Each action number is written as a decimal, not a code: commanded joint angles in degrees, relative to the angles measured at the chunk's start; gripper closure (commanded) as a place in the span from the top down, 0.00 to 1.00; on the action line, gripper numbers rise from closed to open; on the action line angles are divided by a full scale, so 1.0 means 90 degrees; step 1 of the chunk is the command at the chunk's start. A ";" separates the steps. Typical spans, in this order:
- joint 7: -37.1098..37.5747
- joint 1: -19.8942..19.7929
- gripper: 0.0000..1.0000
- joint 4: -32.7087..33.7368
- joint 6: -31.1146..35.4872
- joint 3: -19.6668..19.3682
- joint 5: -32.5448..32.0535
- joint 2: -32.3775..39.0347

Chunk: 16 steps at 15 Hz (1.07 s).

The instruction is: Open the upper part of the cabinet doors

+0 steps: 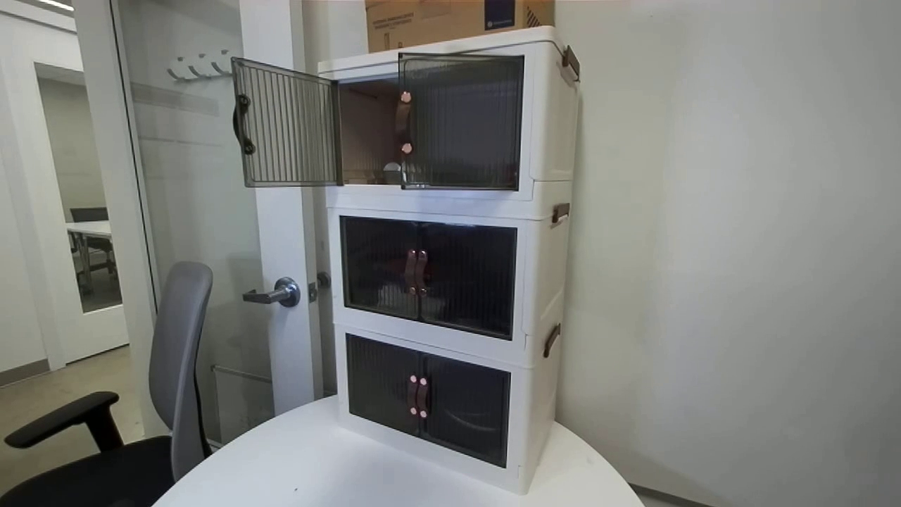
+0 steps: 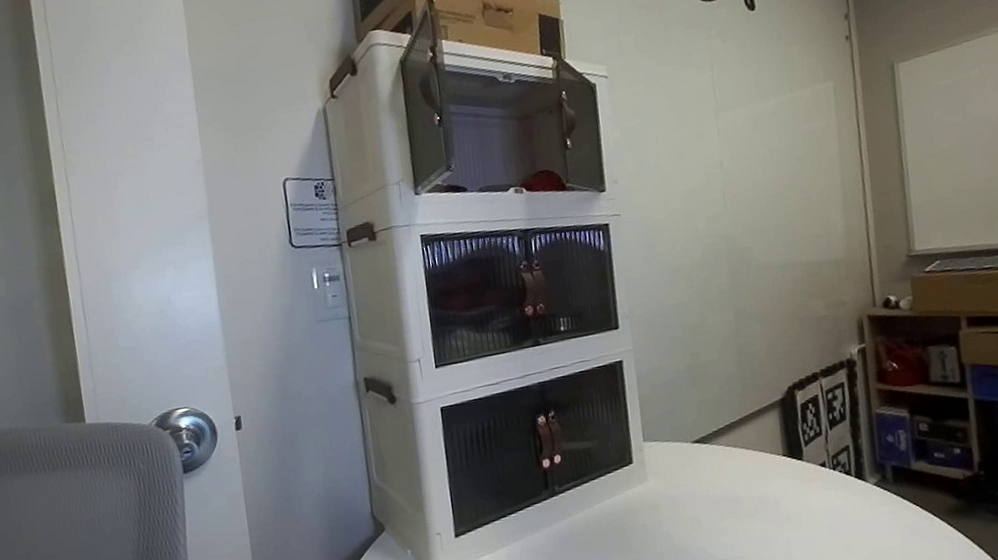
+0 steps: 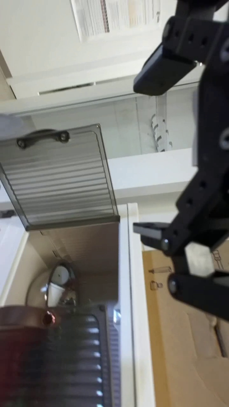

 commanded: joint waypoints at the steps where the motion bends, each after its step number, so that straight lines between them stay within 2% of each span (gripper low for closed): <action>1: 0.0830 0.0455 1.00 -0.0282 -0.0146 -0.0174 -0.0764 0.0080; 2: 0.0826 0.0517 1.00 -0.0539 0.0436 -0.0092 -0.1180 -0.0009; 4: 0.1255 0.0679 1.00 -0.0922 0.1016 -0.0006 -0.2027 -0.0162; 7: 0.2446 0.0951 1.00 -0.1322 0.1677 0.0232 -0.3521 -0.0383; 10: 0.3908 0.0995 1.00 -0.1569 0.1512 0.0649 -0.5164 -0.0693; 12: 0.4767 0.1124 1.00 -0.1550 0.1111 0.0708 -0.6182 -0.0825; 16: 0.5819 0.1095 1.00 -0.1831 0.0368 0.0805 -0.7664 -0.1071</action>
